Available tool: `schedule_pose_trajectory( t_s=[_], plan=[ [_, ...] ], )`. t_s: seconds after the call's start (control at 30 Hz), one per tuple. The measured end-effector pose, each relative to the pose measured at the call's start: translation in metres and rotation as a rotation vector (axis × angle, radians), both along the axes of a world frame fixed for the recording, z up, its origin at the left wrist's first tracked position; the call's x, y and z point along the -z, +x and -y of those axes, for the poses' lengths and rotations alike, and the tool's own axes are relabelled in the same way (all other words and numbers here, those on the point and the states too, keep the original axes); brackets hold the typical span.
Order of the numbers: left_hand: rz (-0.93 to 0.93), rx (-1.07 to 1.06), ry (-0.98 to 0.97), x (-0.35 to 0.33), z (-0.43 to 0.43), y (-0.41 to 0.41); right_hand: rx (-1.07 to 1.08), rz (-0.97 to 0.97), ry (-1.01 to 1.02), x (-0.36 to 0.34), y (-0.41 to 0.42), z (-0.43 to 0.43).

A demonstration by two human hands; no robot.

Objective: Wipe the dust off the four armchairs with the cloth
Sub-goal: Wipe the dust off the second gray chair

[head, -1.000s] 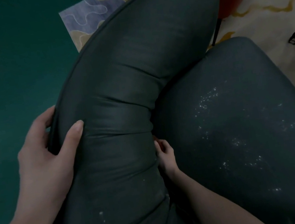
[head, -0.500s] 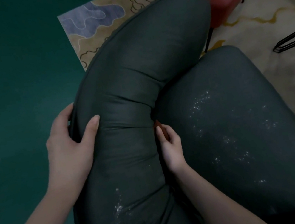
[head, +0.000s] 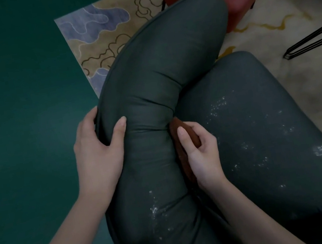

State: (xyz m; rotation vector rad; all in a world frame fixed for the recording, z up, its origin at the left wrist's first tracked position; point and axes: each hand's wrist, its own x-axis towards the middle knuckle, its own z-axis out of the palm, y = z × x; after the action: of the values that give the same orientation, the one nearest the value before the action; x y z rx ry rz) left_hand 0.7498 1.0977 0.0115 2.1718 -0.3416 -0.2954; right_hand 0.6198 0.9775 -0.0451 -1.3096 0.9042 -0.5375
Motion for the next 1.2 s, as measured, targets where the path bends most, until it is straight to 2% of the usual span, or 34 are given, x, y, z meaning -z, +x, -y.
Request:
schedule_pose_trajectory(
  t_s=[0.3, 0.67, 0.9, 0.97, 1.1, 1.2],
  plan=[
    [0.013, 0.006, -0.009, 0.0, 0.0, 0.0, -0.126, -0.056, -0.334, -0.034, 0.017, -0.018],
    [0.029, 0.012, -0.036, 0.004, -0.001, 0.002, -0.201, -0.1, -0.612, -0.042, 0.027, -0.022],
    [0.035, 0.016, -0.046, 0.007, -0.003, 0.003, -0.261, -0.064, -0.669, -0.047, 0.025, -0.031],
    [0.029, 0.014, -0.048, 0.006, -0.003, 0.003, -0.265, -0.045, -0.632, -0.048, 0.021, -0.033],
    [0.024, 0.019, -0.05, 0.005, -0.003, 0.003, -0.191, -0.065, -0.432, -0.053, 0.021, -0.026],
    [0.018, 0.017, -0.053, 0.005, -0.003, 0.003, -0.159, -0.089, -0.44, -0.054, 0.029, -0.027]
  ],
)
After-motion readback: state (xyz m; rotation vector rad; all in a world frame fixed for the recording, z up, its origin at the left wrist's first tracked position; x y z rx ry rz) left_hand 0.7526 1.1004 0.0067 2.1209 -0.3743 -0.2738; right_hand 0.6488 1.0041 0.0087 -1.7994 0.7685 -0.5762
